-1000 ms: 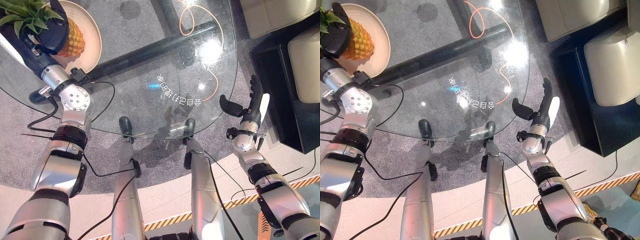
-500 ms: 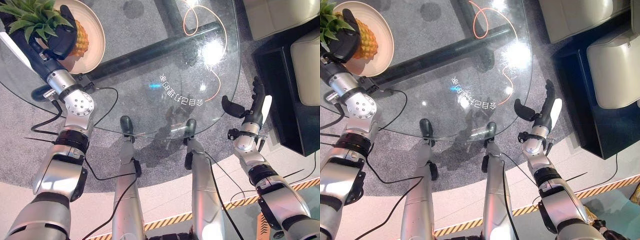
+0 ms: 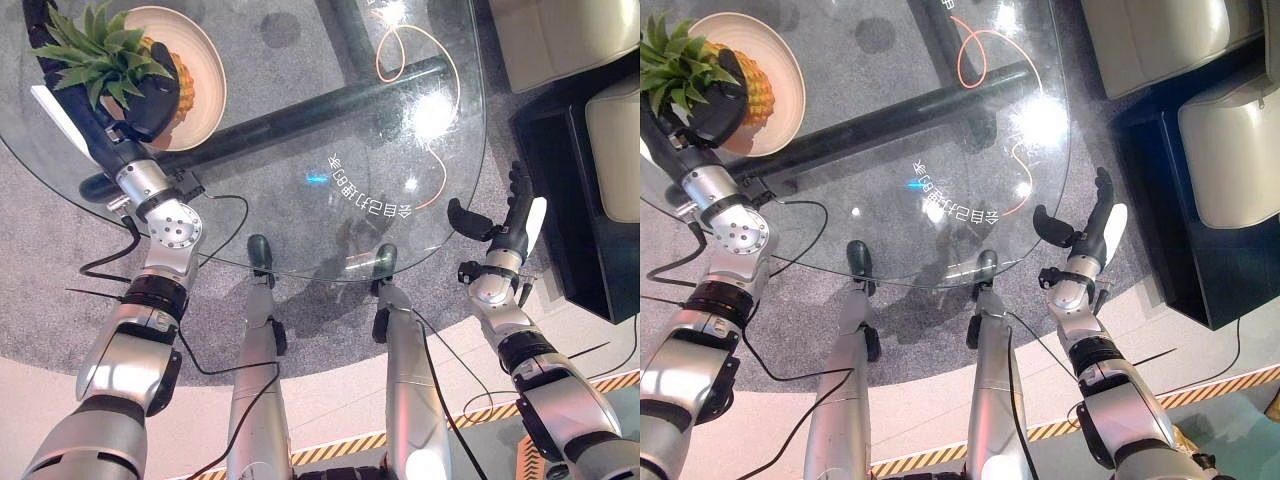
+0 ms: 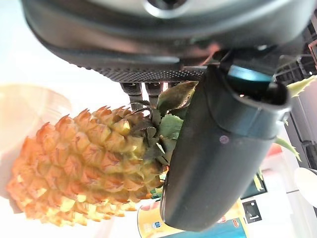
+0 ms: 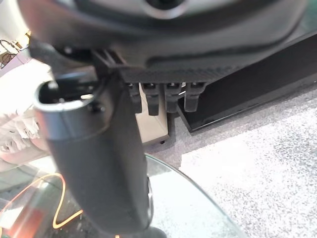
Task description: Pick up the fruit to the plate
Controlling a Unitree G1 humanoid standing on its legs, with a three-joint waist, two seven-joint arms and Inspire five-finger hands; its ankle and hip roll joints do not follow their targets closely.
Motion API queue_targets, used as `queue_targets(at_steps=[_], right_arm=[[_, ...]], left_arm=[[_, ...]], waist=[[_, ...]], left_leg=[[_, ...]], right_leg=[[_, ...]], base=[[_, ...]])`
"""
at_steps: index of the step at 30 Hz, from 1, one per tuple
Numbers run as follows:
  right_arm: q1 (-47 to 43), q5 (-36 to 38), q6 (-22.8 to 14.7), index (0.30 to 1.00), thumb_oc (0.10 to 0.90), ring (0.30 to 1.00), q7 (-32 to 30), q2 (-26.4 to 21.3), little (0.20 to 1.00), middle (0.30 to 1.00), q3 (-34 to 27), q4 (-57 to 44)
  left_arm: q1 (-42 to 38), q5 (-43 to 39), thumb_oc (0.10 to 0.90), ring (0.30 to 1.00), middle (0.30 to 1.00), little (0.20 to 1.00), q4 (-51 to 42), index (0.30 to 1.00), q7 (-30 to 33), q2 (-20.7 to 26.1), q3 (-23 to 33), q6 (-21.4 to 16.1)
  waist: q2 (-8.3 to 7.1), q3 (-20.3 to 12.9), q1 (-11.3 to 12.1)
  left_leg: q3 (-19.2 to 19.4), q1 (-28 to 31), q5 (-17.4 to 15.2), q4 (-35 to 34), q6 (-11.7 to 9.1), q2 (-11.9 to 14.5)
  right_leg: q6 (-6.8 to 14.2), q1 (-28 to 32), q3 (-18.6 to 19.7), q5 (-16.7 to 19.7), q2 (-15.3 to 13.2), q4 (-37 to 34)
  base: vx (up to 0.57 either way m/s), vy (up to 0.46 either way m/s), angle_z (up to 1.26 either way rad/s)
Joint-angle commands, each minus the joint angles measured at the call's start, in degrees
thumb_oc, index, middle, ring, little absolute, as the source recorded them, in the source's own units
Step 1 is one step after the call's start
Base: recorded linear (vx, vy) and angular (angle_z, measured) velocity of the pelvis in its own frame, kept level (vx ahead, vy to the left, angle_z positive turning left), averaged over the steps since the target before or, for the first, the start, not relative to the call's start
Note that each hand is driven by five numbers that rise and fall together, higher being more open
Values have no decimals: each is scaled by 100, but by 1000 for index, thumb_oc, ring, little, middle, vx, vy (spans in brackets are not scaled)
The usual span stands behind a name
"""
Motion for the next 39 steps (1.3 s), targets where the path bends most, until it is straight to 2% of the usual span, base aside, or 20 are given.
queue_targets(at_steps=[1, 20, 30, 39], right_arm=[[283, 43, 972, 900, 800, 900, -329, -281, 900, 900, -246, 987], [408, 12, 973, 900, 800, 900, -383, -247, 900, 900, -334, 961], [489, -7, 993, 900, 800, 900, -422, -227, 900, 900, -378, 920], [558, 18, 1001, 900, 800, 900, -448, -205, 900, 900, -404, 869]], left_arm=[[-181, 472, 800, 900, 900, 900, -566, 900, 267, 56, 445, -792], [-46, 706, 800, 900, 900, 900, -1138, 900, 260, -139, 475, -827], [153, 932, 800, 900, 900, 900, -1499, 900, 397, -254, 592, -1008], [148, 1204, 800, 900, 900, 900, -1858, 900, 631, -214, 666, -978]], waist=[[334, -37, 127], [340, -37, 196], [356, -37, 256], [338, -37, 277]], left_leg=[[-135, 44, -1059, 750, 83, -313], [-157, 37, -1088, 811, 100, -326], [-194, 28, -1117, 882, 113, -335], [-212, 34, -1103, 919, 130, -340]], right_leg=[[40, 255, -283, 413, 170, -738], [5, 307, -349, 314, 173, -637], [-16, 319, -379, 262, 160, -553], [-25, 344, -402, 284, 142, -526]], base=[[0, 0, 0], [2, -1, 1], [1, -4, 2], [0, -6, 2]])
